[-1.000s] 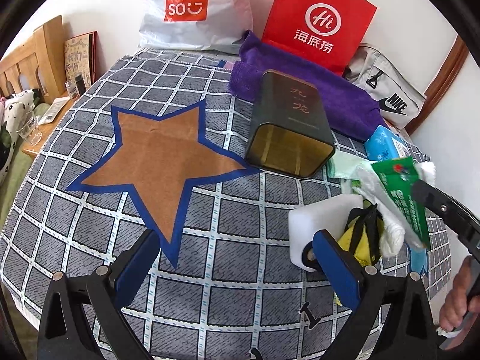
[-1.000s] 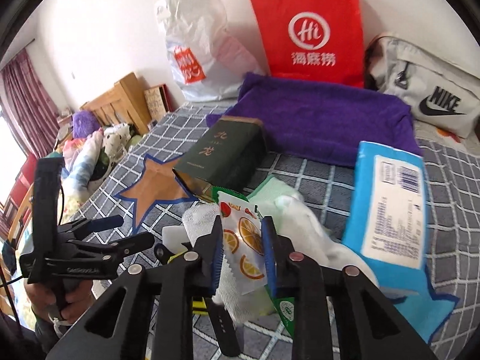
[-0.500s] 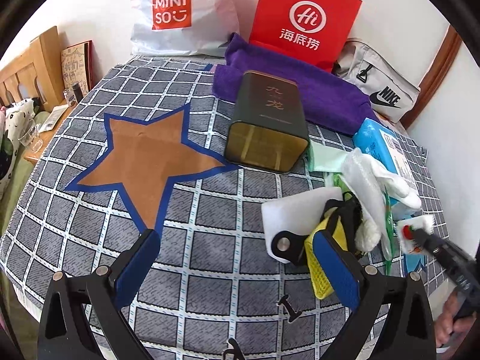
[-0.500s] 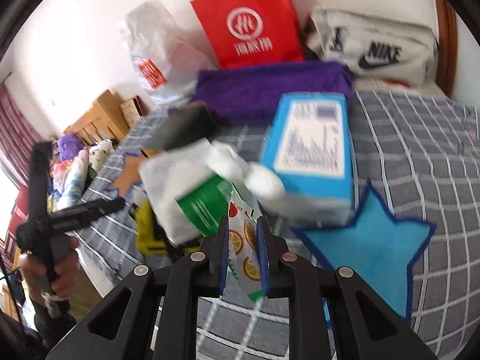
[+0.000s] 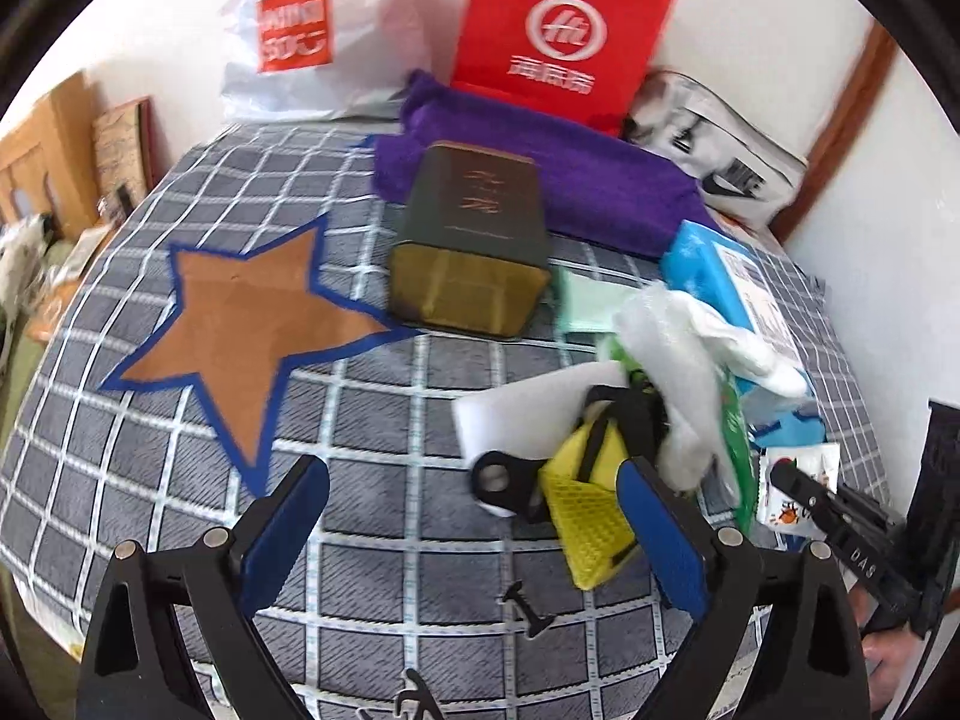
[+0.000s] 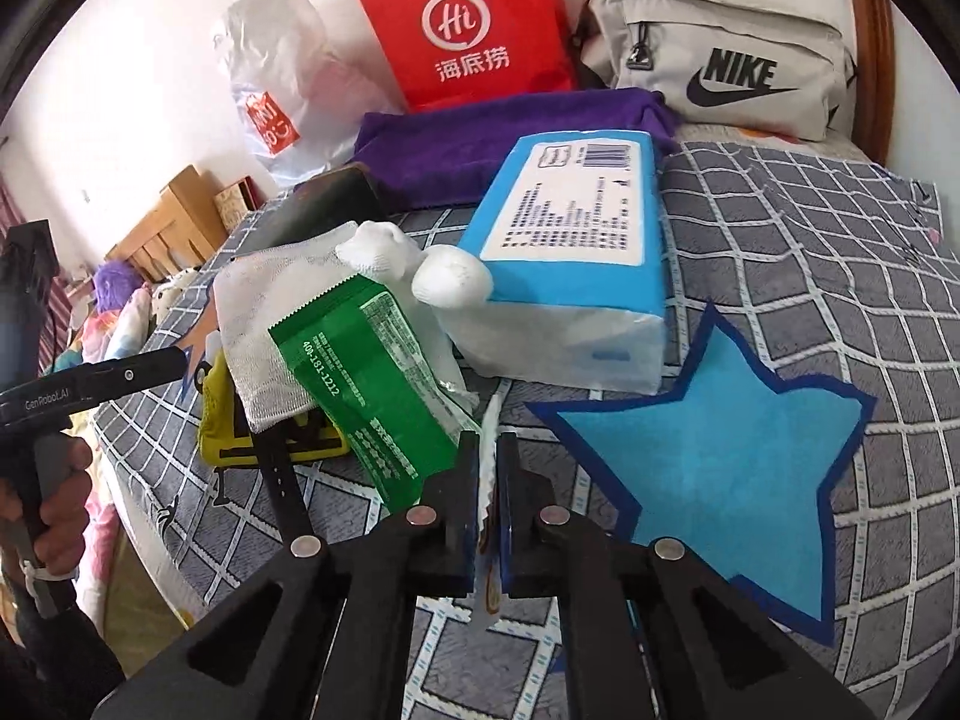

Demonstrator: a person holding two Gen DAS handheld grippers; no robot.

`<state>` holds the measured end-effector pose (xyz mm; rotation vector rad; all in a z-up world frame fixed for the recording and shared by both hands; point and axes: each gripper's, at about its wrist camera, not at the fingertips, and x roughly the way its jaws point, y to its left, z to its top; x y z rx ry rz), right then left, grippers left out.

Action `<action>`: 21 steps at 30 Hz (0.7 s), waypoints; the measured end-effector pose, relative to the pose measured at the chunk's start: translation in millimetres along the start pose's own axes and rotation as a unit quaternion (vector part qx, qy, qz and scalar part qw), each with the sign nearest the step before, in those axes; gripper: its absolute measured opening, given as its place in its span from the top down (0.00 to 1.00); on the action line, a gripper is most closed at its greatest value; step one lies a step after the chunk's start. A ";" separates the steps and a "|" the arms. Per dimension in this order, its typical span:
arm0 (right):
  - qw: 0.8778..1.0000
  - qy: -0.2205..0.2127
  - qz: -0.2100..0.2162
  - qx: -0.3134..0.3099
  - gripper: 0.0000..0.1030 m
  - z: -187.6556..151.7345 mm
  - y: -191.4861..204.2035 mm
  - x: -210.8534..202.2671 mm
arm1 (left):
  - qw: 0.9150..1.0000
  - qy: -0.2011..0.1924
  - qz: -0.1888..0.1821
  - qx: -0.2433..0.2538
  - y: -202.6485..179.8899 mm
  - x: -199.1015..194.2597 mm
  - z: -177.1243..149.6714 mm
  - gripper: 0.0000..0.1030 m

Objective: Organize soft objects
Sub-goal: 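Grasp the white sponge with the left gripper while the right gripper holds the sachet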

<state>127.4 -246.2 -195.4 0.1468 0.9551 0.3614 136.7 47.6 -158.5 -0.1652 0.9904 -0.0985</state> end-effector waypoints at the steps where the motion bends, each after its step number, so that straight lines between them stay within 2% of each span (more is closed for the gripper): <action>1: 1.000 -0.001 0.000 0.003 0.95 -1.0 -2.4 -1.7 | 1.000 -0.005 0.012 0.002 -1.5 0.5 0.6 0.08; 3: 1.000 -0.006 -0.004 0.006 0.95 -2.1 -6.0 -5.8 | 1.000 -0.004 0.020 -0.004 0.1 3.8 1.7 0.12; 7: 1.000 -0.017 -0.018 0.007 0.95 -2.2 -12.3 -16.9 | 0.999 0.005 0.013 -0.042 16.7 11.2 6.3 0.21; 10: 1.000 -0.018 -0.023 0.003 0.95 -1.3 -14.3 -19.3 | 0.998 0.010 -0.016 -0.063 24.2 19.6 10.6 0.24; 15: 1.000 0.002 -0.018 0.002 0.95 -4.1 -16.3 -7.1 | 0.997 0.028 -0.052 -0.056 18.9 42.9 14.2 0.32; 18: 1.000 0.010 -0.018 0.005 0.95 -5.9 -18.5 -0.9 | 0.995 0.031 -0.077 -0.055 17.7 50.5 14.7 0.44; 20: 1.000 0.011 -0.019 0.007 0.95 -5.4 -19.7 0.7 | 0.993 0.029 -0.097 -0.055 17.3 52.5 15.7 0.55; 21: 1.000 0.012 -0.019 0.007 0.95 -4.7 -19.8 1.6 | 0.993 0.029 -0.102 -0.052 15.7 53.3 16.9 0.55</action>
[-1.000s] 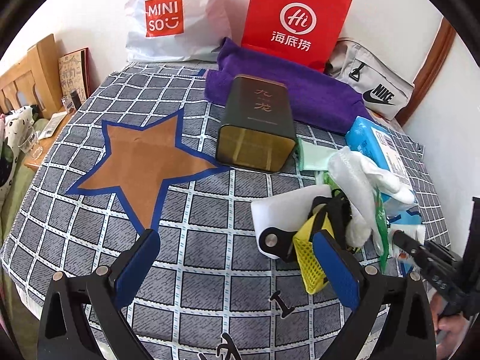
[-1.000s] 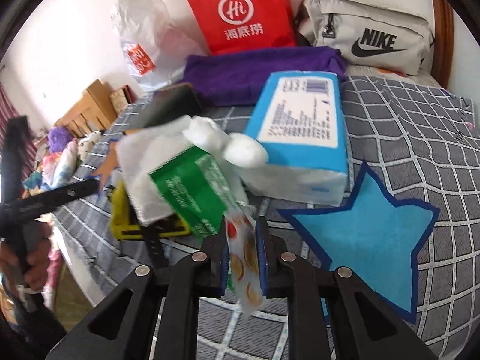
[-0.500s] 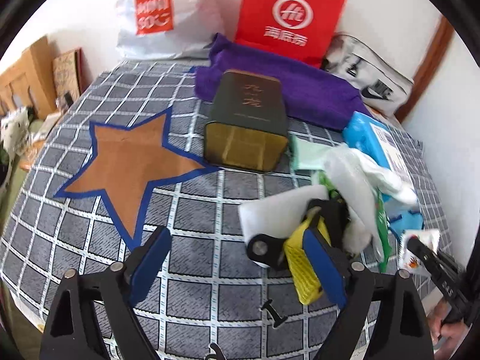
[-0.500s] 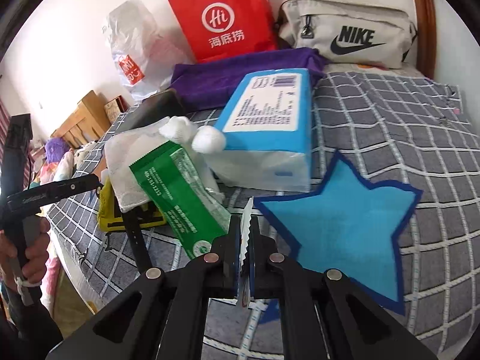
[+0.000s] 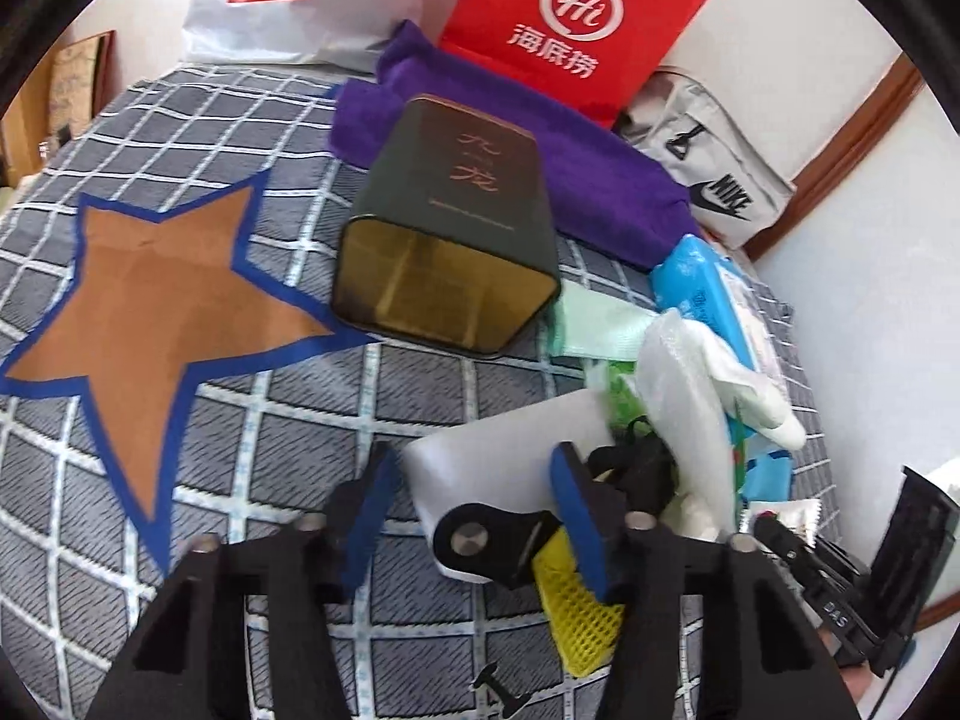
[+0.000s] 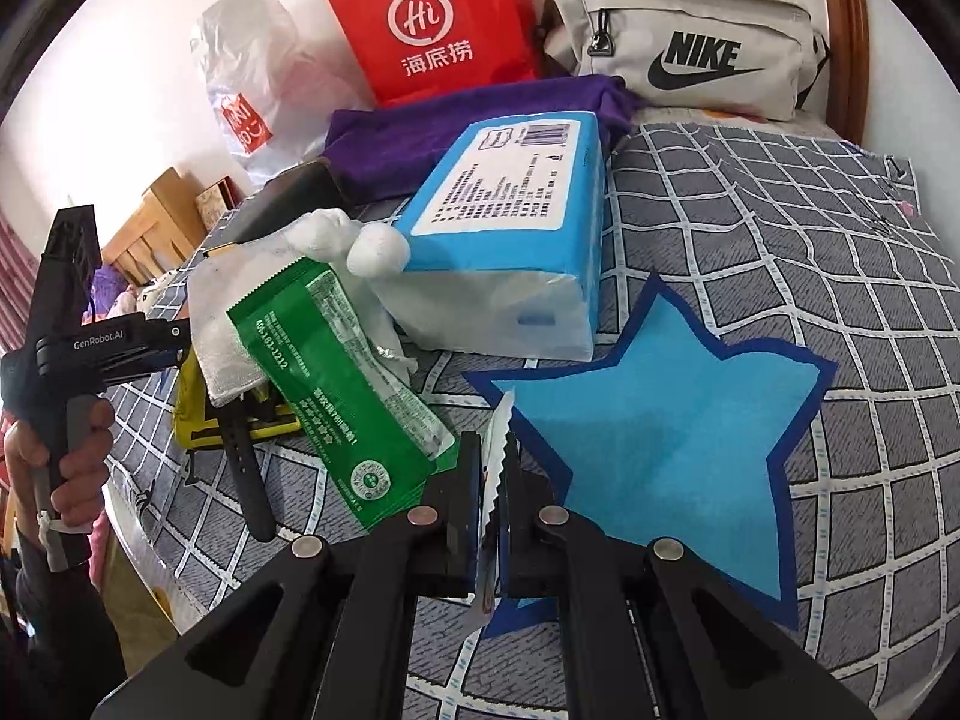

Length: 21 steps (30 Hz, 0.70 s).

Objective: Organize soft objects
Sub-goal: 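Grasp the white sponge with the left gripper while the right gripper holds the sachet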

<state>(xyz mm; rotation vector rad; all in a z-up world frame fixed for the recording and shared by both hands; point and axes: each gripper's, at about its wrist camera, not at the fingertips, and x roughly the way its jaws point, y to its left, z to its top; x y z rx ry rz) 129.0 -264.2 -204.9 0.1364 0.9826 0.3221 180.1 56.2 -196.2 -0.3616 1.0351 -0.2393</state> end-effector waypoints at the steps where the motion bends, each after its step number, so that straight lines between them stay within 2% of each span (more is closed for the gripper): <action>1: 1.000 0.000 -0.001 0.000 0.95 0.8 -0.2 0.7 | 1.000 -0.003 0.002 0.004 -1.2 -0.1 0.3 0.56; 8: 1.000 -0.008 -0.011 -0.006 0.96 6.1 5.4 -6.5 | 1.000 -0.012 -0.006 0.010 1.3 -13.9 -1.4 0.65; 11: 1.000 -0.015 -0.014 -0.008 0.96 8.3 8.7 -14.3 | 1.000 -0.026 0.011 0.010 4.4 -28.2 -2.6 0.69; 21: 0.999 -0.030 -0.026 -0.008 0.96 12.6 17.4 -34.0 | 0.997 -0.069 0.036 -0.005 15.0 -76.7 -2.1 0.70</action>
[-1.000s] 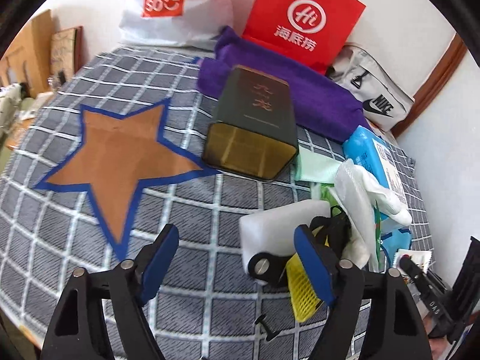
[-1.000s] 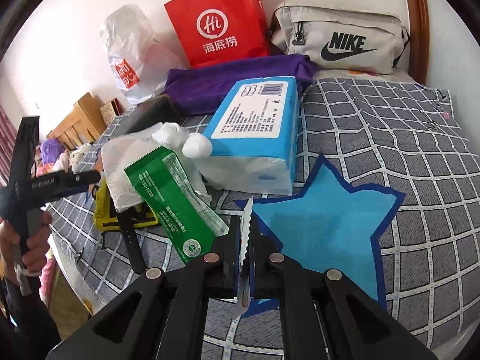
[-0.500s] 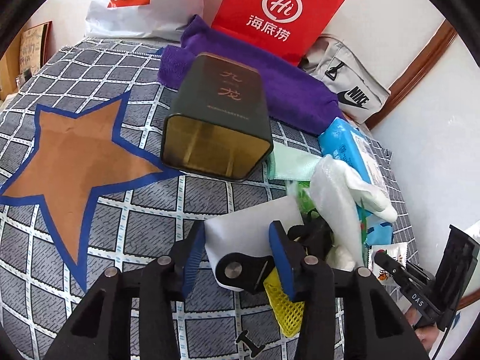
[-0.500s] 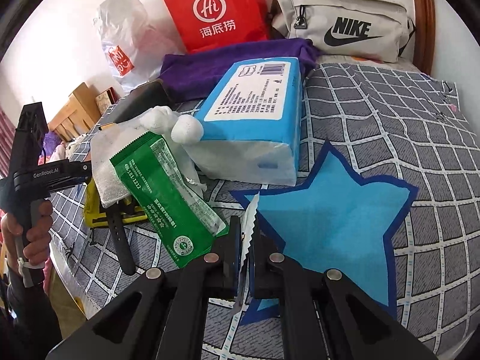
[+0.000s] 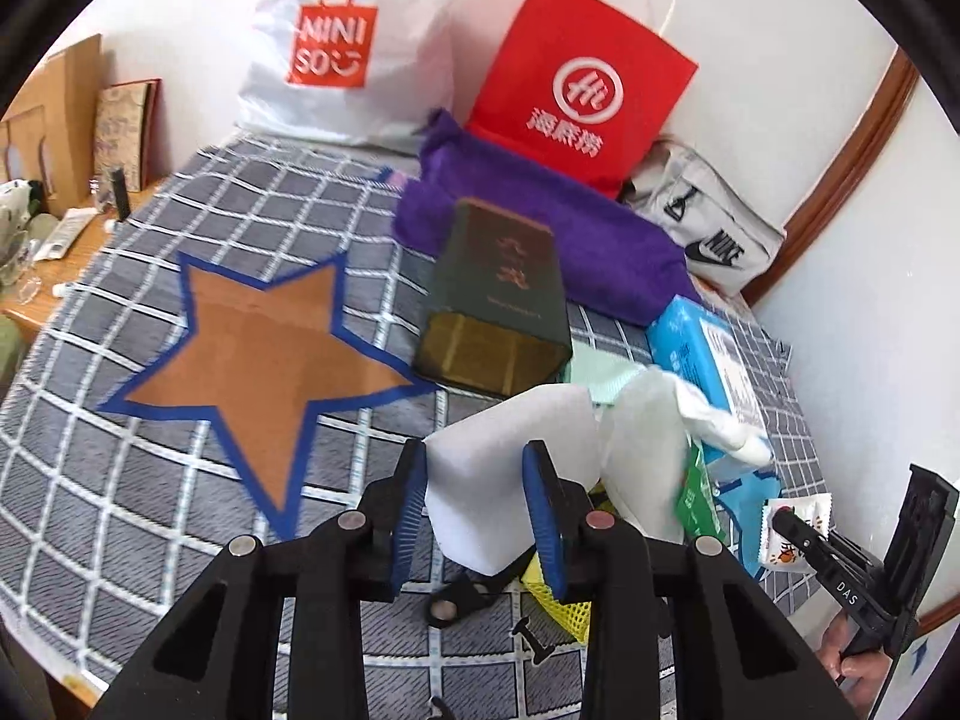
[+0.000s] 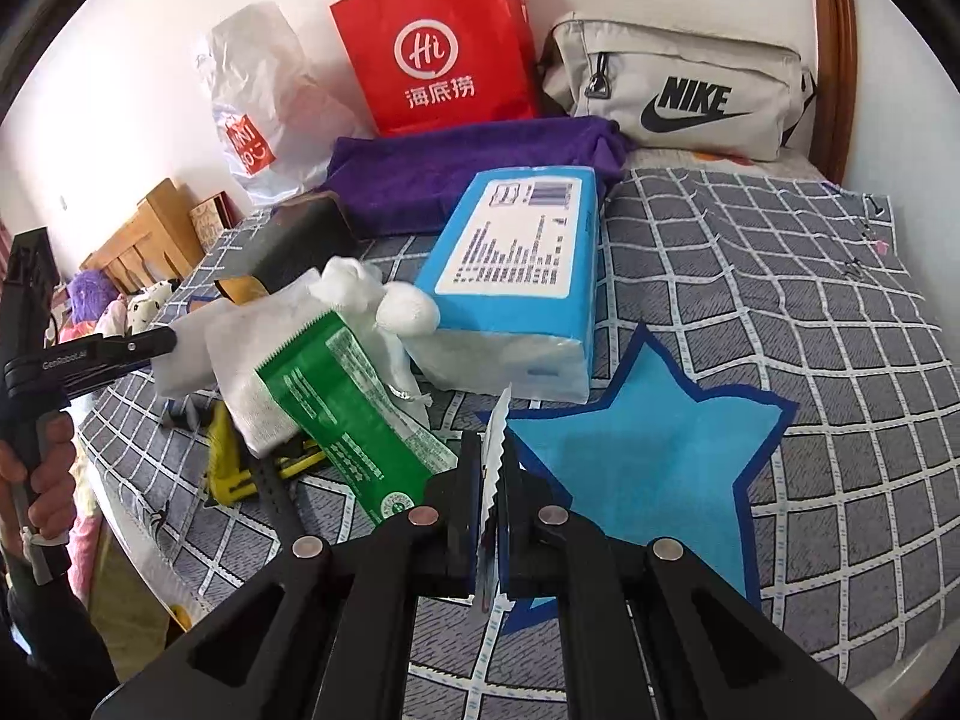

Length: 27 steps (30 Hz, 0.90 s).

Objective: Organize soft objects
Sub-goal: 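Grasp the white sponge with the left gripper while the right gripper holds the sachet, then carry the sponge and the sachet with both grippers over the purple towel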

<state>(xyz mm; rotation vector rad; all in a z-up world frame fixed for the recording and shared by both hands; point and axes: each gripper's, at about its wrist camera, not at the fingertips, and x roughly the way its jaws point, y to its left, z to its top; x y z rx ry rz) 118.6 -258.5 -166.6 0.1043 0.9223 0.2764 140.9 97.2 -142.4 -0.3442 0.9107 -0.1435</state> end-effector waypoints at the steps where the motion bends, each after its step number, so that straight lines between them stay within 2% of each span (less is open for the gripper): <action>1: 1.000 -0.003 -0.004 0.000 0.96 0.8 0.4 -3.0 | 1.000 -0.004 0.004 -0.002 0.6 -3.5 0.8 0.70; 14: 0.999 -0.036 -0.005 -0.006 0.96 27.7 7.2 -32.7 | 0.999 -0.031 0.021 -0.004 -2.3 -35.8 14.1 0.70; 27: 0.998 -0.053 0.000 -0.015 0.96 73.6 11.3 -30.7 | 0.999 -0.034 0.030 0.002 -18.1 -33.7 44.7 0.69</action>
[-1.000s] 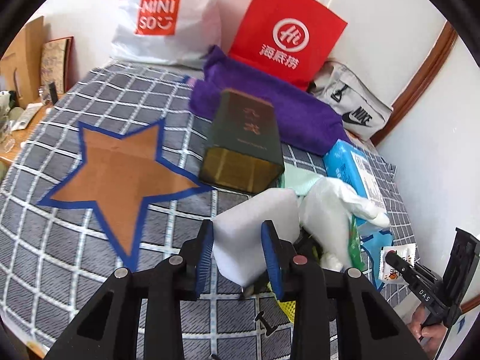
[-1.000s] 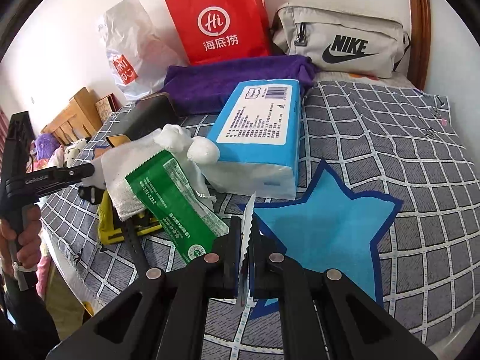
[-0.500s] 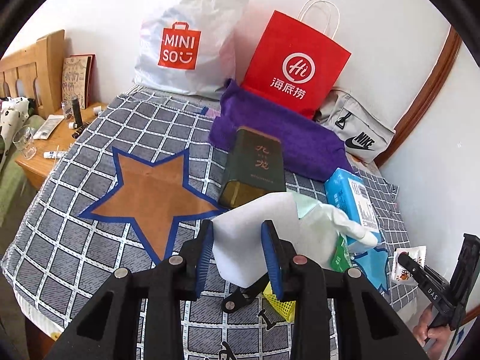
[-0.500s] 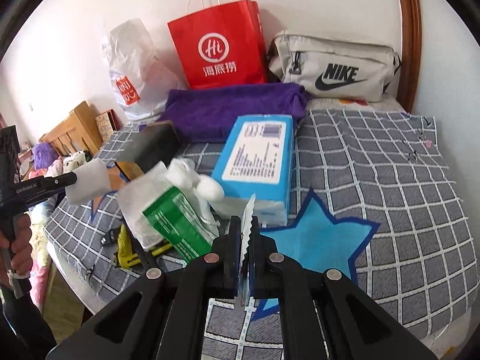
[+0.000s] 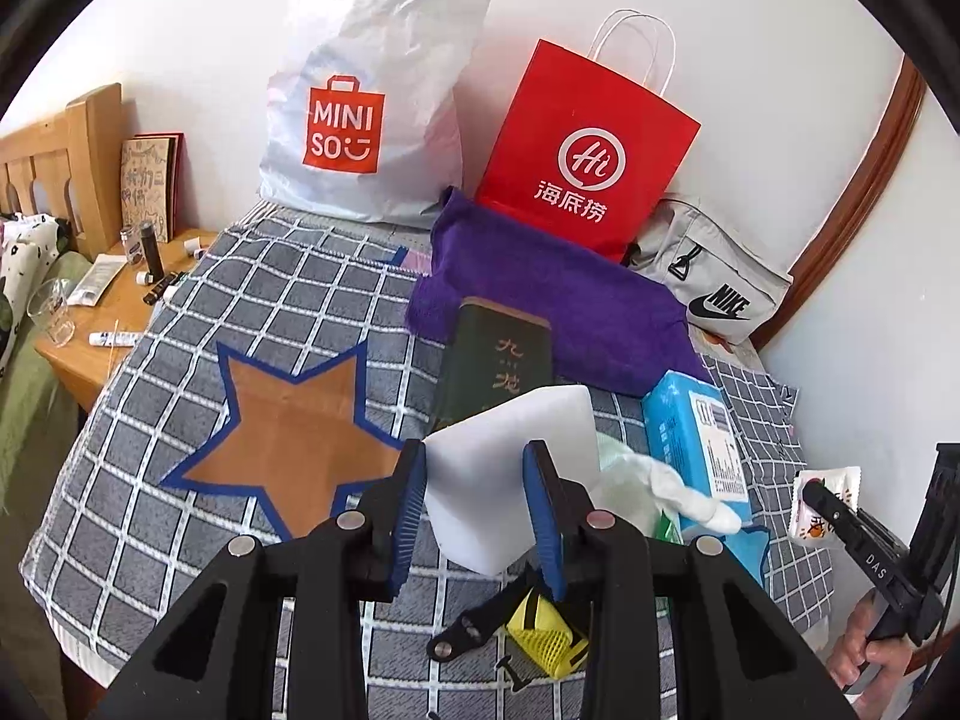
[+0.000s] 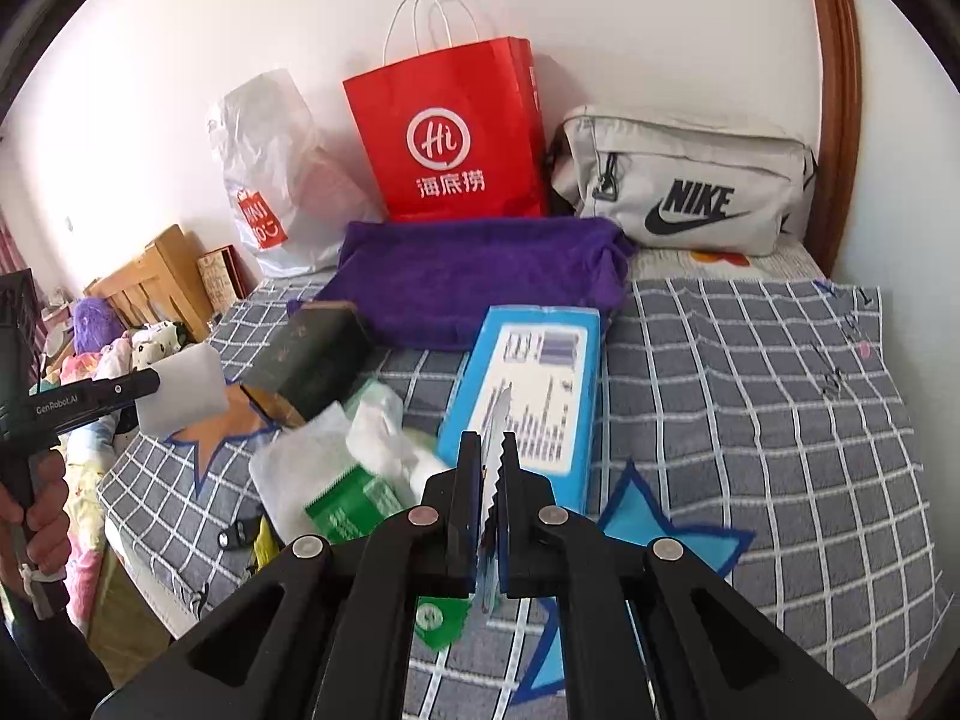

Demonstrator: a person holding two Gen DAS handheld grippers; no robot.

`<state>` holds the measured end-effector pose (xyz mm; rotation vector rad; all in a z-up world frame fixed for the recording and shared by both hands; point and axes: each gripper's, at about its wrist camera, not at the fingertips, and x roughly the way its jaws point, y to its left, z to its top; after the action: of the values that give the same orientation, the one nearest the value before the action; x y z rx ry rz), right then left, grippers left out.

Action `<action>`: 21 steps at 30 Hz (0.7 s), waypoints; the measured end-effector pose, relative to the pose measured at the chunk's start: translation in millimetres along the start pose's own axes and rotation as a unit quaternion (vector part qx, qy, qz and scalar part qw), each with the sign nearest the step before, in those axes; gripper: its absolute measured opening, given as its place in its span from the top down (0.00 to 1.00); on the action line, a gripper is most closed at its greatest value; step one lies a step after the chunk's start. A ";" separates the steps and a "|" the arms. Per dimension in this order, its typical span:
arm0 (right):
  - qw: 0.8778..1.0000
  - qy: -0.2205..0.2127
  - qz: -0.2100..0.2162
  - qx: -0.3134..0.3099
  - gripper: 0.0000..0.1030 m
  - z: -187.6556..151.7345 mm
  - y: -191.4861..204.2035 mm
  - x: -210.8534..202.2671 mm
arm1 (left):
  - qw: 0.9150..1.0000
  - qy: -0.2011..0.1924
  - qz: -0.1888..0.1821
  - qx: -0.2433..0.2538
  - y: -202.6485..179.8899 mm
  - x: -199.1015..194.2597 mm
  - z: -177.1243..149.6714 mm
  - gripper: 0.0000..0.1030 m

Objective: Organize soft objects
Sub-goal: 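Carry the sponge and the sachet with both grippers over the purple towel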

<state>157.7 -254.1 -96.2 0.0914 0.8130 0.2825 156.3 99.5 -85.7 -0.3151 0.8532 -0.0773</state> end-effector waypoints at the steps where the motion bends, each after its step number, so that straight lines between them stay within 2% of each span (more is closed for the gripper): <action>1: 1.000 -0.001 0.000 -0.001 0.96 4.1 -0.1 1.5 | 1.000 0.000 0.002 -0.001 -1.3 2.1 3.9 0.69; 12: 1.000 -0.013 -0.003 -0.013 0.96 61.6 -1.1 30.4 | 1.000 0.005 0.021 0.017 -21.4 35.3 52.5 0.69; 21: 1.000 -0.016 0.002 -0.012 0.96 109.8 -9.8 73.5 | 0.999 0.015 0.031 0.014 -26.1 71.9 88.7 0.69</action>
<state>287.5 -239.6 -74.4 0.0760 0.7775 0.2943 271.7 82.4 -75.6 -0.2619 0.8904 -0.0355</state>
